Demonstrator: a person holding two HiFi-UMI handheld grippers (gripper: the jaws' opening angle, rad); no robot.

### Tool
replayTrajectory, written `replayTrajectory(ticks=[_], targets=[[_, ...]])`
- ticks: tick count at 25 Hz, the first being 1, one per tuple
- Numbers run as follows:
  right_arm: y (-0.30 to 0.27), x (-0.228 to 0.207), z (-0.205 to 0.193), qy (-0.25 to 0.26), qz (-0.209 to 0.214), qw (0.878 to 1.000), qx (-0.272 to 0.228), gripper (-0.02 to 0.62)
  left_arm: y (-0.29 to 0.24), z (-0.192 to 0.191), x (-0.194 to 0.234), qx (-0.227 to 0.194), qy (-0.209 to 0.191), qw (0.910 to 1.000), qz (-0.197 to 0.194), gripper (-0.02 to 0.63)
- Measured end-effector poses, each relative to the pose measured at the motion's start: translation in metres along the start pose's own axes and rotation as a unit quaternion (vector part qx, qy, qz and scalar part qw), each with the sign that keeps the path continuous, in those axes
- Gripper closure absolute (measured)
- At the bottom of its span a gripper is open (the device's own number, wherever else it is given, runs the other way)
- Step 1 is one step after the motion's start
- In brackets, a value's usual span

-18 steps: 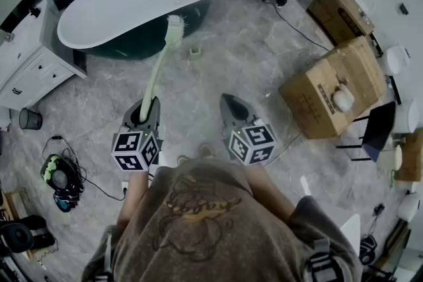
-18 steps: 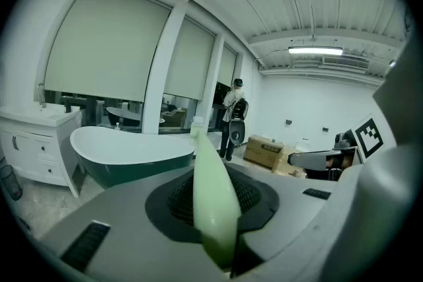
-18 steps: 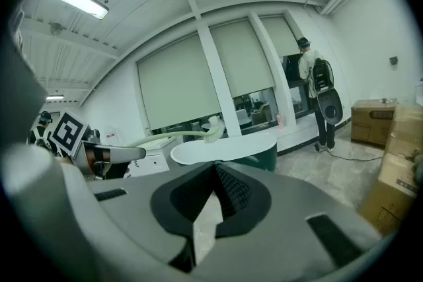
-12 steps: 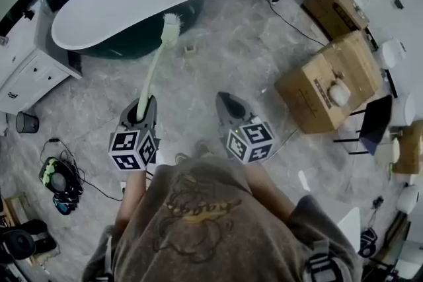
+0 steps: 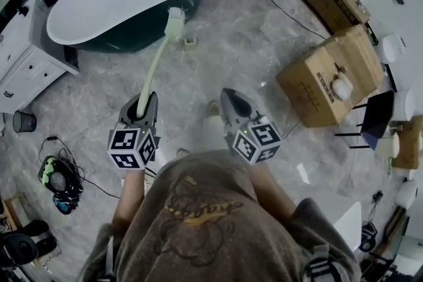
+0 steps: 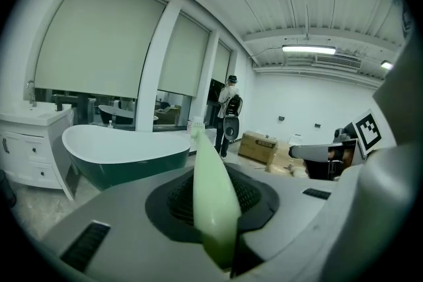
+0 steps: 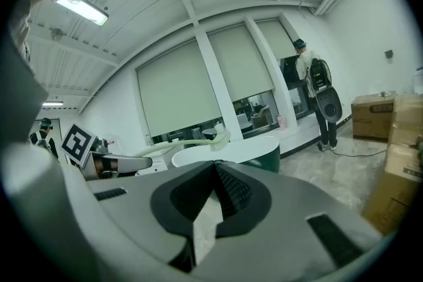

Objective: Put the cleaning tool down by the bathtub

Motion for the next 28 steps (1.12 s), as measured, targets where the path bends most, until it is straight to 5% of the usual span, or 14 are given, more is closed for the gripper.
replayTrajectory(ticks=[14,28], targets=[[-0.080,-0.070,0.025,0.001,0.017,1.000,0.000,0.604,-0.099,0.017,0.016,0.017,0.004,0.9999,0.001,0.529],[-0.192,-0.201,0.103,-0.010,0.054,0.998,0.004,0.604,-0.256,0.103,0.017,0.017,0.008,0.9996,0.021,0.529]])
Point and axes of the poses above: the fingertips, and each gripper's own axes: y backward along the fingers, x to its left, z out of its top, the point moved 5 cm from there along y, backward along the fingers, and after that the axes turned 2 degrees about z, right-handed, at the moved point
